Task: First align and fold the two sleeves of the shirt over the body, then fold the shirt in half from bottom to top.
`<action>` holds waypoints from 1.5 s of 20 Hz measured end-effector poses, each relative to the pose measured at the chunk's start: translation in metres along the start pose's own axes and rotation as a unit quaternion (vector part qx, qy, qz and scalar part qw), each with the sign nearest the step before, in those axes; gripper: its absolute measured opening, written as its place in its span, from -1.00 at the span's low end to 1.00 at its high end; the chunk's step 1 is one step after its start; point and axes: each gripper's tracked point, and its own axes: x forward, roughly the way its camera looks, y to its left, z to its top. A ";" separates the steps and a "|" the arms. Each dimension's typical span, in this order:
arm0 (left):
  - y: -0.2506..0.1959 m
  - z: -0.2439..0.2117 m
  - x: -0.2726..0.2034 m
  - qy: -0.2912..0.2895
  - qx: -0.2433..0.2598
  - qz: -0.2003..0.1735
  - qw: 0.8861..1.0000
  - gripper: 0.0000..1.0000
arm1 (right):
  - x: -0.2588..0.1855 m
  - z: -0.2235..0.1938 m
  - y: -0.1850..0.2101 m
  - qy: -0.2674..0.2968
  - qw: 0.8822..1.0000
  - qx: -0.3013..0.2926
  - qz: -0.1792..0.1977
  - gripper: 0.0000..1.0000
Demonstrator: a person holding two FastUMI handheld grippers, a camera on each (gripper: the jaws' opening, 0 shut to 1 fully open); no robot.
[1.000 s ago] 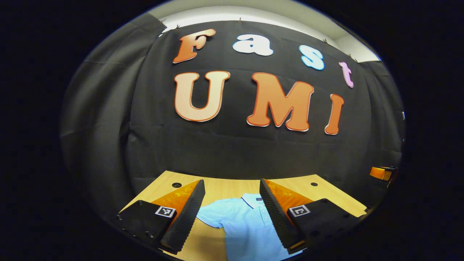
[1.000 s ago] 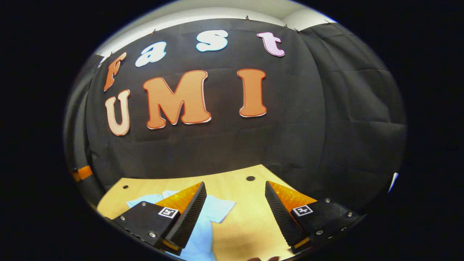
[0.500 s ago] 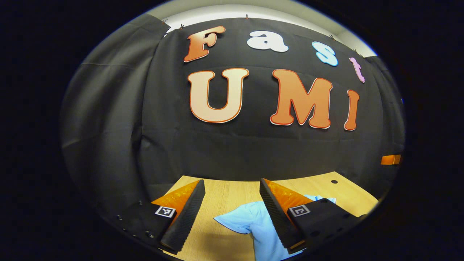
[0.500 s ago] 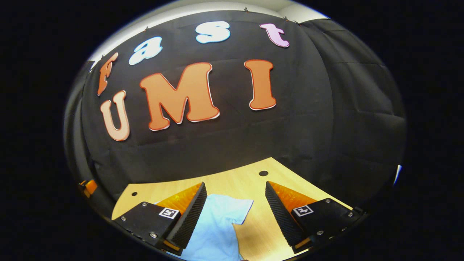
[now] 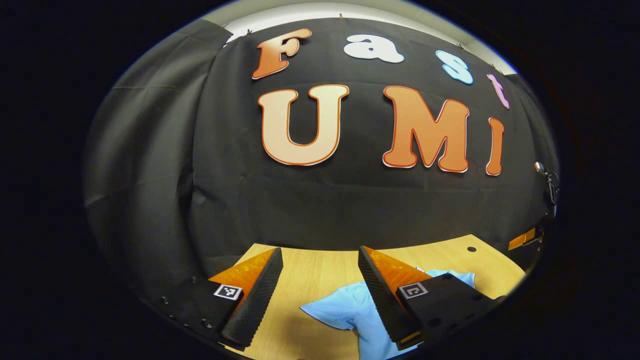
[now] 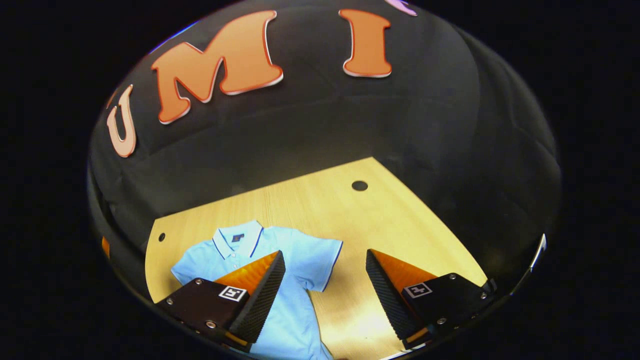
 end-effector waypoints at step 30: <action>0.059 -0.073 0.022 0.074 -0.007 0.051 0.996 0.96 | 0.164 -0.101 0.011 0.281 0.959 -0.029 -0.030 0.31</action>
